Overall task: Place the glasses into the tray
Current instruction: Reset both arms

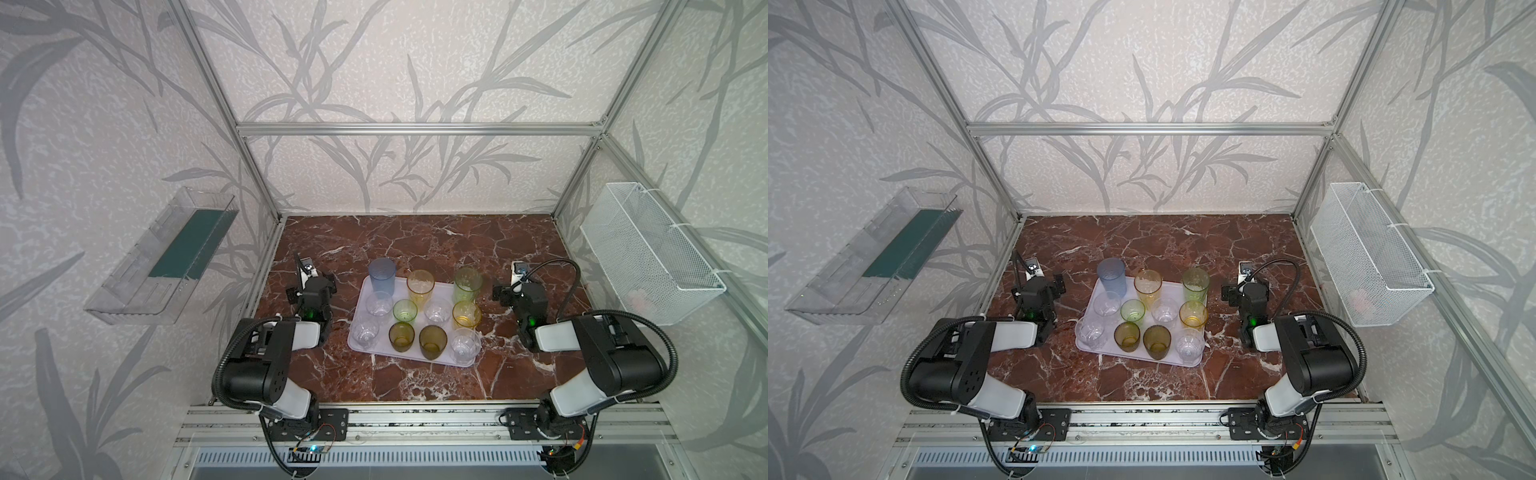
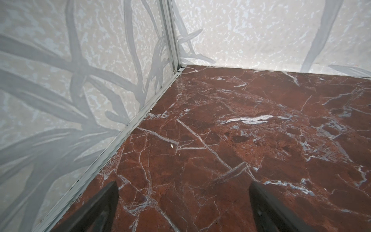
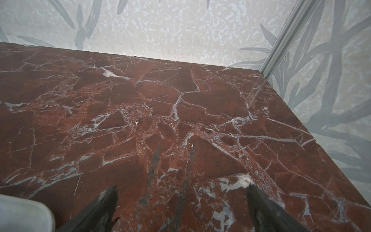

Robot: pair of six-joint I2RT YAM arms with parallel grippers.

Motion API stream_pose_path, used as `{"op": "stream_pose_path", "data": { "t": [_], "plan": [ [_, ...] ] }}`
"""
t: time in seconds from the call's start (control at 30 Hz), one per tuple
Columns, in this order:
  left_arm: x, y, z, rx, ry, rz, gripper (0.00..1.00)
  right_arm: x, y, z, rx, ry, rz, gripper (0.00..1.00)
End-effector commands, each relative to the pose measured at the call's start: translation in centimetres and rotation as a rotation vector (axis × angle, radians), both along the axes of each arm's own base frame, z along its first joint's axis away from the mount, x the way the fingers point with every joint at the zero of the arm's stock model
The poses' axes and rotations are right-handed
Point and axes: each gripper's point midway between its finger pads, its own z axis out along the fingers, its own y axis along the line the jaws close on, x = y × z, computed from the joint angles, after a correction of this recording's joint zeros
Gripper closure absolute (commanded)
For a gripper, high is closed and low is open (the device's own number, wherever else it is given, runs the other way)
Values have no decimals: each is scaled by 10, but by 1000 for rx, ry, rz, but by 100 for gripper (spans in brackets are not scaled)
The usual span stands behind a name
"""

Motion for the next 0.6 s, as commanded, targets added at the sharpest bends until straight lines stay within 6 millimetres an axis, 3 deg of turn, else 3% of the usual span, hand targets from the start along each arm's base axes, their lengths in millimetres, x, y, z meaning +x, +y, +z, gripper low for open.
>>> {"op": "stream_pose_path", "data": {
  "t": [0.0,0.57],
  "plan": [
    [-5,-10,-8,-31,-27,-80,1,5,2,7,-6,-27,0,1],
    [3,-7,-9,-22,-38,-76,1,5,1,7,-6,-26,-1,1]
  ]
}}
